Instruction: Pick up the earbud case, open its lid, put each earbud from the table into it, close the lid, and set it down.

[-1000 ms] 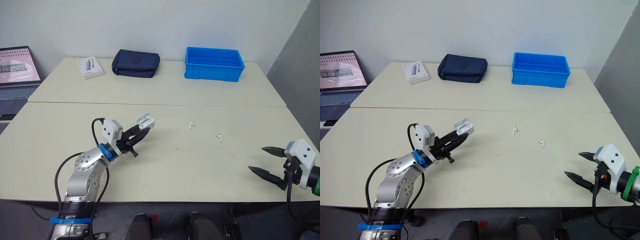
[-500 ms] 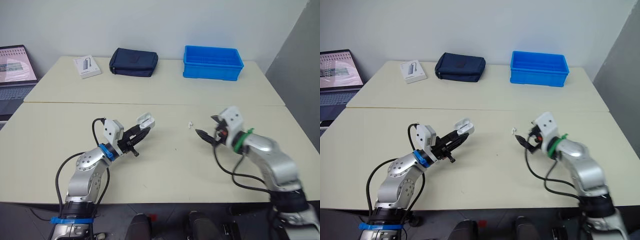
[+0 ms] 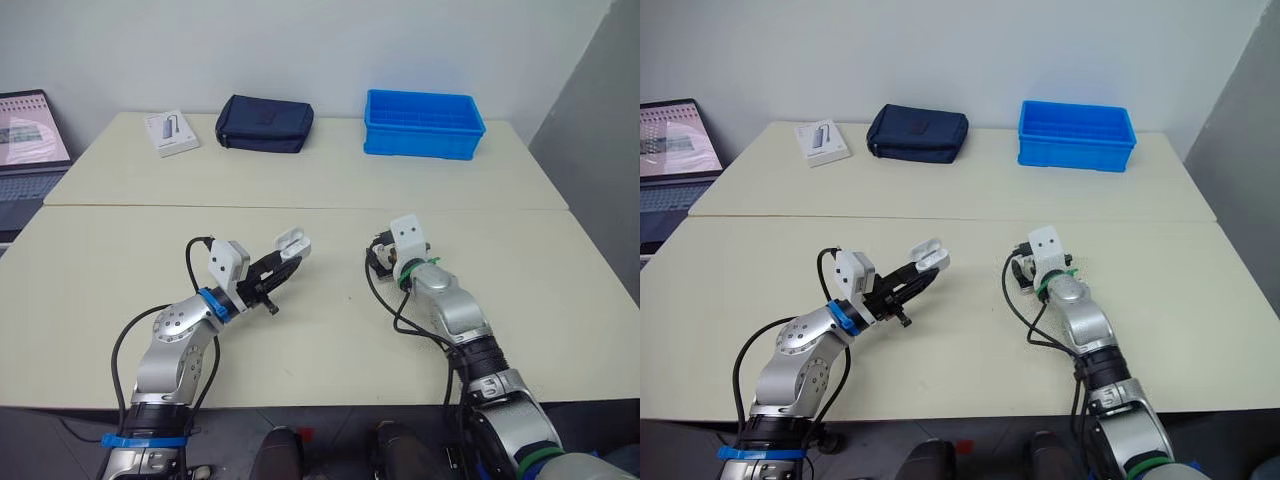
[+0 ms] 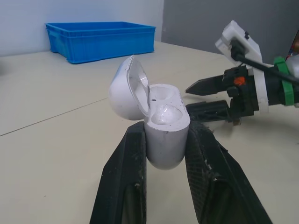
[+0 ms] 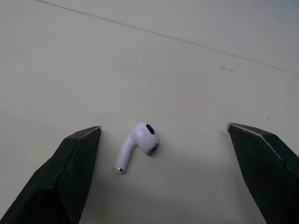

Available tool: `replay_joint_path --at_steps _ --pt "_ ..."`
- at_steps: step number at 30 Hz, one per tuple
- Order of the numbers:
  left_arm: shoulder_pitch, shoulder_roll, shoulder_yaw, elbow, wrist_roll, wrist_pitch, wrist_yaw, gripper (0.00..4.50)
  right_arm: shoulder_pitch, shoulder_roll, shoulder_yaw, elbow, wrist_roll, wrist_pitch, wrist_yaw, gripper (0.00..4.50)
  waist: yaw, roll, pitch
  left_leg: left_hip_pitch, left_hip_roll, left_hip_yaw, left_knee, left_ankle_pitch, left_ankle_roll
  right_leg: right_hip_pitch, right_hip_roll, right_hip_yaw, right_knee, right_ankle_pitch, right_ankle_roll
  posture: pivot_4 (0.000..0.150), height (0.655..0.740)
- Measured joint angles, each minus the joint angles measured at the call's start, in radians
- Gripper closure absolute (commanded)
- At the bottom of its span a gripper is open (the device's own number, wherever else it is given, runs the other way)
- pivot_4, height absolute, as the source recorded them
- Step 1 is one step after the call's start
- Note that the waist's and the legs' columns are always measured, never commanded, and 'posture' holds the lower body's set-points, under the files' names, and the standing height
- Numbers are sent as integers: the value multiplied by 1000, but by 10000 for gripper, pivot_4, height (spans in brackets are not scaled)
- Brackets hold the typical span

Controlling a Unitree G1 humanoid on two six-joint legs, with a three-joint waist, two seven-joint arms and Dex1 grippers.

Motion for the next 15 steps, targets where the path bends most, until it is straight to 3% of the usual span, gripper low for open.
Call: replay_joint_path --at_steps 3,12,15 --pt "0 0 -1 2 1 0 0 37372 0 31 -4 31 -4 -38 -20 8551 -1 0 0 1 0 0 0 0 0 0 0 0 1 0 0 1500 7400" --pt "7 1 -1 2 2 0 0 37372 4 72 -18 5 18 21 -2 40458 1 0 0 1 0 0 0 0 0 1 0 0 1 0 0 1500 7400" --pt "14 1 -1 2 2 0 0 37372 33 54 -16 -71 26 82 27 40677 3 0 0 0 0 0 0 0 0 0 0 0 0 0 0 1500 7400"
